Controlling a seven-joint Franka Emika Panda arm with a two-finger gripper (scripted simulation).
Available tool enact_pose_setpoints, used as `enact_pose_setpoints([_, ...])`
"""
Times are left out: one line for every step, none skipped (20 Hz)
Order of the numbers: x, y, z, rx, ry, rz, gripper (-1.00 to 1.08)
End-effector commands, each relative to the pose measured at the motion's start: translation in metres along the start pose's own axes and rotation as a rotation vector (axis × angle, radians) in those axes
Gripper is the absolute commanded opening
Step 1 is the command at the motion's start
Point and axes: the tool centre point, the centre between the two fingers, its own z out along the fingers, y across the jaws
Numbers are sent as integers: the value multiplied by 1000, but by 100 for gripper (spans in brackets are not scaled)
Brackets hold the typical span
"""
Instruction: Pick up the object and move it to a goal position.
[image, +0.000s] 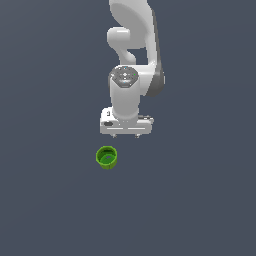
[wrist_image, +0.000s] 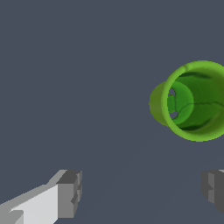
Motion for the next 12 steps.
enact_pose_setpoints([0, 0, 0, 0, 0, 0, 28])
enact_pose_setpoints([0, 0, 0, 0, 0, 1, 28])
enact_pose_setpoints([1, 1, -2, -2, 1, 3, 28])
enact_pose_setpoints([1, 3, -4, -4, 3, 7, 28])
enact_pose_setpoints([2, 4, -6, -7, 5, 10, 28])
enact_pose_setpoints([2, 5, -7, -9, 6, 11, 28])
enact_pose_setpoints([3, 6, -9, -11, 8, 11, 28])
enact_pose_setpoints([2, 6, -9, -12, 8, 9, 28])
enact_pose_setpoints([2, 6, -9, -12, 8, 9, 28])
enact_pose_setpoints([3, 6, -8, -10, 7, 11, 28])
enact_pose_setpoints([3, 6, -8, -9, 7, 15, 28])
enact_pose_setpoints([3, 6, -8, -8, 6, 22, 28])
